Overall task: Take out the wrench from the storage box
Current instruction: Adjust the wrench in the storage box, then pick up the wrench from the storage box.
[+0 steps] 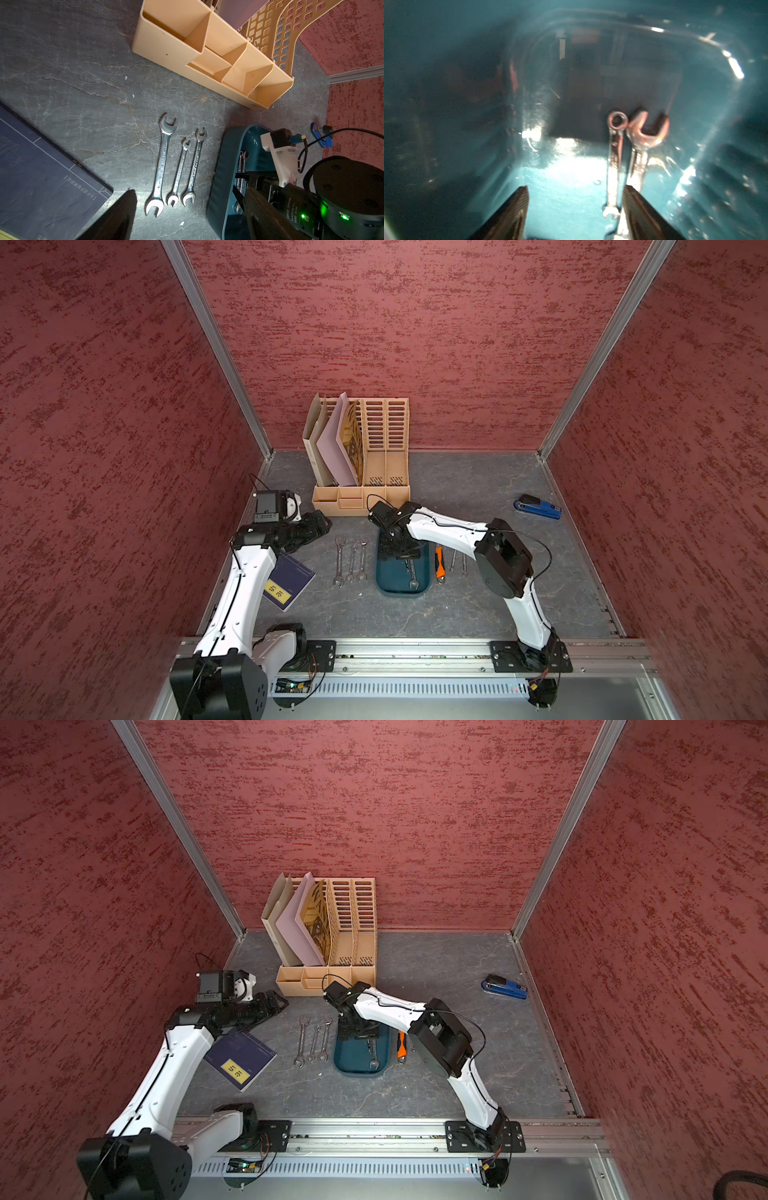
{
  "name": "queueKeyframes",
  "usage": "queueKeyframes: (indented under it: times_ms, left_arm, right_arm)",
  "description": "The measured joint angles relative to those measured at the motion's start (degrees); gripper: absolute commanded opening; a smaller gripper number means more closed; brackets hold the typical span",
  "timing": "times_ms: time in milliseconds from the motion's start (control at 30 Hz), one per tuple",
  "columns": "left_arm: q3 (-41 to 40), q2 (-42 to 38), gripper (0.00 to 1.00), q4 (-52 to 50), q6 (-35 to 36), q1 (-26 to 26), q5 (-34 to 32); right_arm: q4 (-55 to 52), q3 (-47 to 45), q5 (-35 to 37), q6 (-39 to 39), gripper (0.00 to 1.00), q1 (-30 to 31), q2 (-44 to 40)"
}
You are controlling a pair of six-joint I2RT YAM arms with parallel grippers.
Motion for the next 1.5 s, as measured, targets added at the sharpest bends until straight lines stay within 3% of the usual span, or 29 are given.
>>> queueKeyframes:
  times_ms: [267, 567, 1500]
  left_arm:
    - [-0.11, 0.0, 0.84, 0.35, 0.31, 0.0, 0.44]
    - [-0.13, 0.0, 0.84, 0.35, 0.35, 0.0, 0.68]
    - [-0.2, 0.0, 0.84, 0.37, 0.35, -0.11, 0.76]
  right_arm:
    - [-0.96, 0.0, 2.1, -1.55, 0.48, -0.07, -1.18]
    - [-0.44, 0.0, 2.25, -2.84, 0.37, -0.76, -0.02]
    - [2.14, -2.32, -0.02, -2.86, 0.22, -1.95, 1.66]
